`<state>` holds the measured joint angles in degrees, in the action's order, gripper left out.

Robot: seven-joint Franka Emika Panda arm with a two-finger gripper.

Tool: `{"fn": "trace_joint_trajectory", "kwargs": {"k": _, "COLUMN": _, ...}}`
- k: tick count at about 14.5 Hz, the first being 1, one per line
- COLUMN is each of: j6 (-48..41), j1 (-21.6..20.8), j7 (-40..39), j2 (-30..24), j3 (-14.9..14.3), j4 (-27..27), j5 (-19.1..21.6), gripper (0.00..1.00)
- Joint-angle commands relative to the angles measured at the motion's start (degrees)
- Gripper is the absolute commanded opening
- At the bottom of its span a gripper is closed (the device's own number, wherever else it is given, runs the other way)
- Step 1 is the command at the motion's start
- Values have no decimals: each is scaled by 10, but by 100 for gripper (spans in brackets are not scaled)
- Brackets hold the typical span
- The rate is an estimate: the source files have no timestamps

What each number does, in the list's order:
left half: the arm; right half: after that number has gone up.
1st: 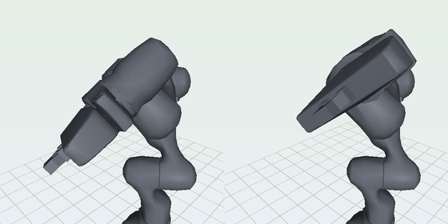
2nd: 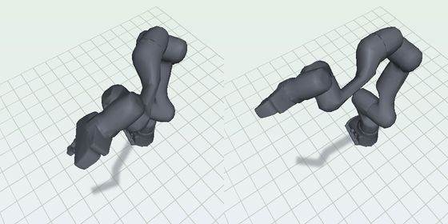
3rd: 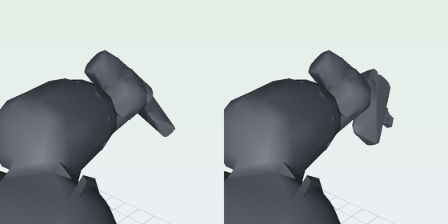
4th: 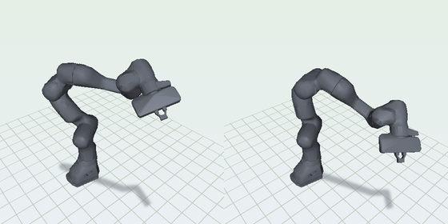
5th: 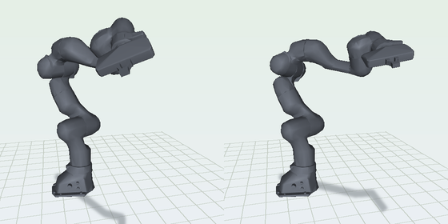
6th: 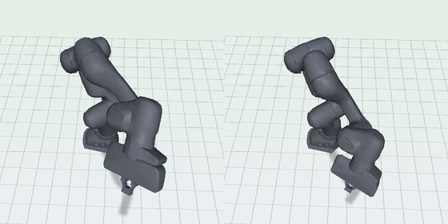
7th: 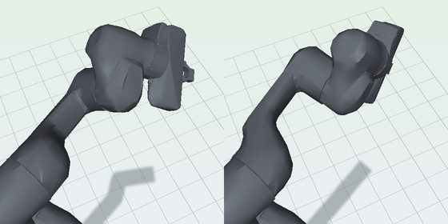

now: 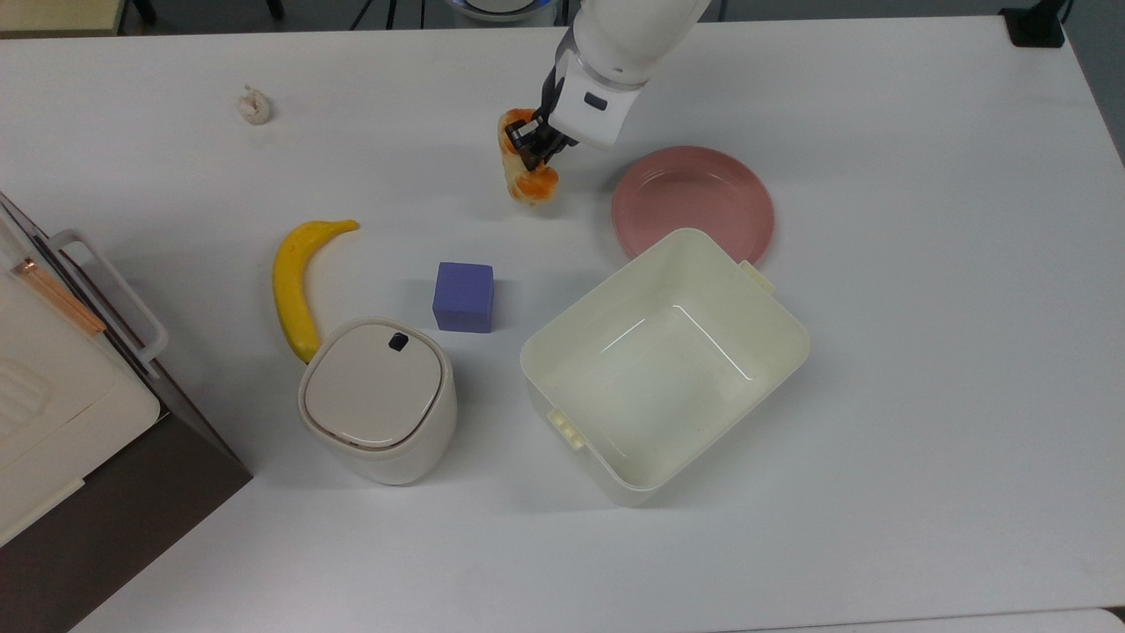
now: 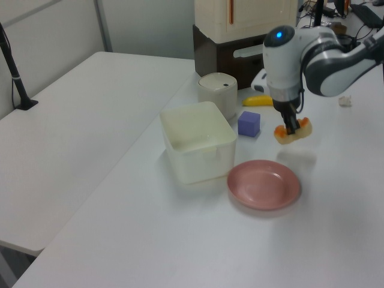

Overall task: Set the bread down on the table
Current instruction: 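Lift the bread roll off the plate and carry it beside the plate, then lower the bread roll onto the table and open the gripper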

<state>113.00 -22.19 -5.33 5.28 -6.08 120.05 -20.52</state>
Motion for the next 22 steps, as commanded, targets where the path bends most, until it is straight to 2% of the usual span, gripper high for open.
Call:
{"fn": "trace_joint_trajectory", "kwargs": {"k": 1, "j6": 17, "j1": -7, "j7": -8, "j2": -11, "j3": -2, "j4": 33, "j5": -15, "gripper": 0}}
{"fn": "trace_joint_trajectory", "kwargs": {"k": 2, "j6": 17, "j1": -6, "j7": -6, "j2": -11, "j3": -2, "j4": 31, "j5": -15, "gripper": 15}}
{"fn": "trace_joint_trajectory", "kwargs": {"k": 3, "j6": 17, "j1": -6, "j7": -6, "j2": -11, "j3": -2, "j4": 29, "j5": -15, "gripper": 35}}
{"fn": "trace_joint_trajectory", "kwargs": {"k": 6, "j6": 15, "j1": -1, "j7": -6, "j2": -12, "j3": -2, "j4": 28, "j5": -15, "gripper": 58}}
{"fn": "trace_joint_trajectory", "kwargs": {"k": 7, "j6": 13, "j1": 0, "j7": -7, "j2": -13, "j3": -2, "j4": 19, "j5": -15, "gripper": 79}}
{"fn": "trace_joint_trajectory", "kwargs": {"k": 9, "j6": 11, "j1": 4, "j7": -11, "j2": -14, "j3": -2, "j4": 11, "j5": -13, "gripper": 100}}
{"fn": "trace_joint_trajectory", "kwargs": {"k": 11, "j6": -3, "j1": 16, "j7": -25, "j2": -18, "j3": -15, "j4": -28, "j5": -3, "gripper": 100}}
{"fn": "trace_joint_trajectory", "kwargs": {"k": 14, "j6": -43, "j1": 51, "j7": -65, "j2": -20, "j3": -17, "j4": -97, "j5": 62, "gripper": 100}}
{"fn": "trace_joint_trajectory", "kwargs": {"k": 17, "j6": -87, "j1": 87, "j7": -93, "j2": -19, "j3": -17, "j4": -156, "j5": 97, "gripper": 100}}
{"fn": "trace_joint_trajectory", "kwargs": {"k": 19, "j6": -110, "j1": 113, "j7": -98, "j2": -16, "j3": -17, "j4": -190, "j5": 123, "gripper": 100}}
{"fn": "trace_joint_trajectory", "kwargs": {"k": 22, "j6": -126, "j1": 148, "j7": -77, "j2": -12, "j3": -18, "j4": -245, "j5": 187, "gripper": 100}}
